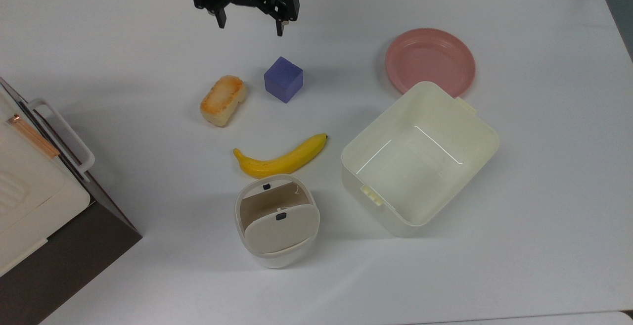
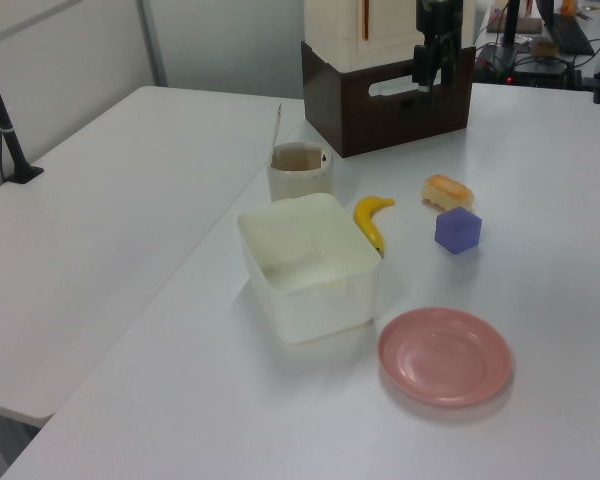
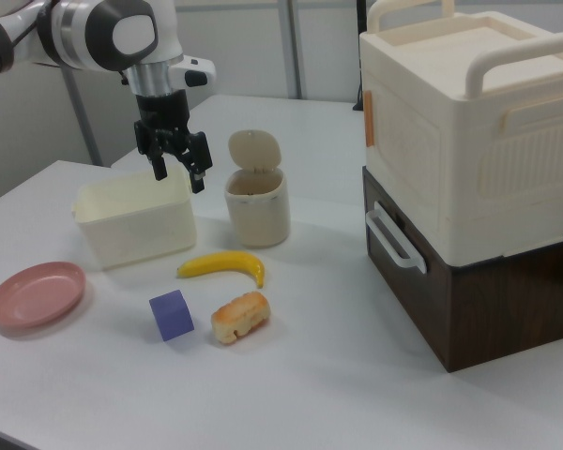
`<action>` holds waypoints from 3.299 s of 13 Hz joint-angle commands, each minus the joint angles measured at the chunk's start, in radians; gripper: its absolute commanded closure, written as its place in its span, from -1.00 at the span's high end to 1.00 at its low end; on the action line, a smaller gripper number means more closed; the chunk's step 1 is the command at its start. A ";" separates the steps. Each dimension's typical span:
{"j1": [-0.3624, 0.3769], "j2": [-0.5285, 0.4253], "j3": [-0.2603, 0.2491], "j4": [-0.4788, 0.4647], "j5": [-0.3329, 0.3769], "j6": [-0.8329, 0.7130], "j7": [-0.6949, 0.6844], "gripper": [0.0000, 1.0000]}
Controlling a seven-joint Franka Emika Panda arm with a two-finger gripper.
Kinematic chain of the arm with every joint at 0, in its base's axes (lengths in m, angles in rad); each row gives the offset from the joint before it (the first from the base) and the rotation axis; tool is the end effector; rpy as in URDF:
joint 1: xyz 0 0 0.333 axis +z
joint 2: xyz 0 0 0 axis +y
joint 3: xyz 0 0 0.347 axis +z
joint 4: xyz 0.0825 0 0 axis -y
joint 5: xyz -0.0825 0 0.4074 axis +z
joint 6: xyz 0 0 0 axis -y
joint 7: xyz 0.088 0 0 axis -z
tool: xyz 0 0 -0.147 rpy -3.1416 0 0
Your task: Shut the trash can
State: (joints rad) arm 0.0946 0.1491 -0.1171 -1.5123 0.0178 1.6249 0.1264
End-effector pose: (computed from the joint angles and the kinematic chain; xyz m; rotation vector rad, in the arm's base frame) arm 0.6287 -0.0069 0.5597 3.1309 -0.2340 -0.0557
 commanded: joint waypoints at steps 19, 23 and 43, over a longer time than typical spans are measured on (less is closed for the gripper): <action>0.000 -0.016 -0.009 -0.015 0.025 0.001 -0.037 0.70; -0.004 -0.016 -0.009 -0.016 0.045 0.026 -0.057 -0.07; 0.036 0.298 0.002 0.055 0.116 1.111 -0.096 -1.00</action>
State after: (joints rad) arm 0.0922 0.3211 -0.1045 -1.5064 0.1166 2.5256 0.0456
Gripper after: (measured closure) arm 0.991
